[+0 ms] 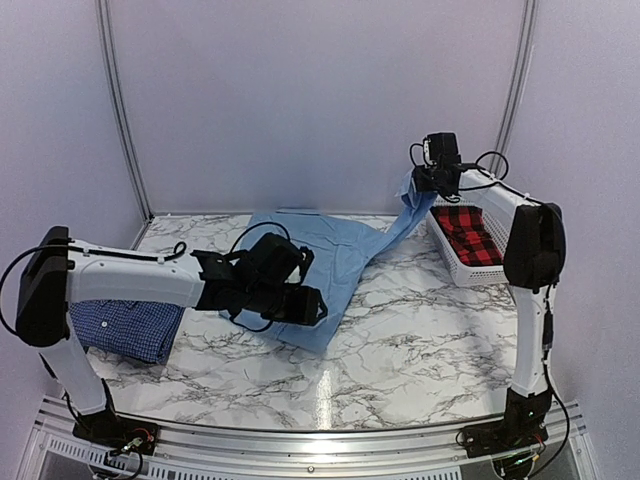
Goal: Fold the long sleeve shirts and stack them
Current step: Adjust the crumpled shirt at the center of the board.
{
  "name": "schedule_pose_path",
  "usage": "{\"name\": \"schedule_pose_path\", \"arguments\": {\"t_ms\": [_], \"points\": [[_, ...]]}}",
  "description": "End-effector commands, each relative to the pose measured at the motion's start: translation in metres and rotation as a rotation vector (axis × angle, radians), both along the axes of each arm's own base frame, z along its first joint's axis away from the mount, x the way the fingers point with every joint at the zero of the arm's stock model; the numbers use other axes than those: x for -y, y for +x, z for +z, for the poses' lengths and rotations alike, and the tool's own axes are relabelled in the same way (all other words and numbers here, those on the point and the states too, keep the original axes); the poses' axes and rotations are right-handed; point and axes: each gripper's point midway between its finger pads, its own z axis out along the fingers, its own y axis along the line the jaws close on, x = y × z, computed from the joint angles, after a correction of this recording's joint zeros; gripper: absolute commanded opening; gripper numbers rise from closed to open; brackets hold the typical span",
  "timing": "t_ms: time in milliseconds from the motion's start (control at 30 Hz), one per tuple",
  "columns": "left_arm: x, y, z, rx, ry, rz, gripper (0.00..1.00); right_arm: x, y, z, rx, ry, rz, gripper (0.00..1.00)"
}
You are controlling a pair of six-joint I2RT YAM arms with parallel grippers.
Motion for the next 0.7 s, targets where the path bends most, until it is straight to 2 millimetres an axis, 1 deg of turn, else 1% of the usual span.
{"name": "schedule_pose_path", "arguments": {"t_ms": [0, 67, 100, 133, 167, 233, 267, 333, 367, 400, 433, 467, 500, 533, 600, 667], "points": [[-0.024, 0.020, 0.054, 0.130, -0.051, 0.073, 0.58, 0.025, 0.014, 0.039, 0.074, 0.002, -0.038, 0.00], [-0.044, 0.037, 0.056, 0.132, -0.040, 0.142, 0.61, 0.019, 0.017, 0.040, 0.071, 0.018, -0.008, 0.00], [-0.055, 0.047, 0.054, 0.122, -0.026, 0.181, 0.62, 0.014, 0.017, 0.038, 0.062, 0.029, 0.017, 0.00], [-0.062, 0.057, 0.050, 0.104, -0.022, 0.203, 0.63, 0.008, 0.015, 0.034, 0.045, 0.048, 0.040, 0.00], [-0.069, 0.068, 0.045, 0.082, -0.013, 0.220, 0.63, 0.002, 0.012, 0.029, 0.029, 0.066, 0.060, 0.03], [-0.072, 0.088, 0.030, 0.051, 0.013, 0.218, 0.64, -0.012, 0.001, 0.022, -0.001, 0.089, 0.094, 0.18], [-0.071, 0.099, 0.026, 0.045, 0.020, 0.216, 0.64, -0.018, -0.005, 0.019, -0.017, 0.093, 0.107, 0.29], [-0.063, 0.118, 0.012, 0.024, 0.041, 0.193, 0.65, -0.031, -0.020, 0.016, -0.040, 0.085, 0.119, 0.47], [-0.060, 0.128, -0.001, 0.009, 0.069, 0.187, 0.65, -0.036, -0.029, 0.014, -0.052, 0.080, 0.123, 0.53], [-0.058, 0.137, -0.009, -0.005, 0.092, 0.189, 0.65, -0.040, -0.038, 0.014, -0.060, 0.079, 0.124, 0.57], [-0.057, 0.146, -0.005, 0.003, 0.097, 0.195, 0.65, -0.044, -0.047, 0.013, -0.070, 0.094, 0.126, 0.60], [-0.056, 0.153, -0.016, -0.001, 0.127, 0.198, 0.65, -0.050, -0.057, 0.013, -0.075, 0.105, 0.140, 0.62], [-0.055, 0.162, -0.016, 0.006, 0.142, 0.203, 0.65, -0.053, -0.068, 0.006, -0.095, 0.104, 0.142, 0.66], [-0.056, 0.169, -0.020, 0.007, 0.161, 0.209, 0.65, -0.055, -0.079, 0.006, -0.099, 0.106, 0.137, 0.68], [-0.060, 0.177, -0.034, -0.011, 0.211, 0.222, 0.63, -0.062, -0.098, 0.003, -0.110, 0.114, 0.155, 0.72], [-0.059, 0.178, -0.046, -0.036, 0.232, 0.214, 0.62, -0.069, -0.117, 0.001, -0.122, 0.125, 0.170, 0.73]]}}
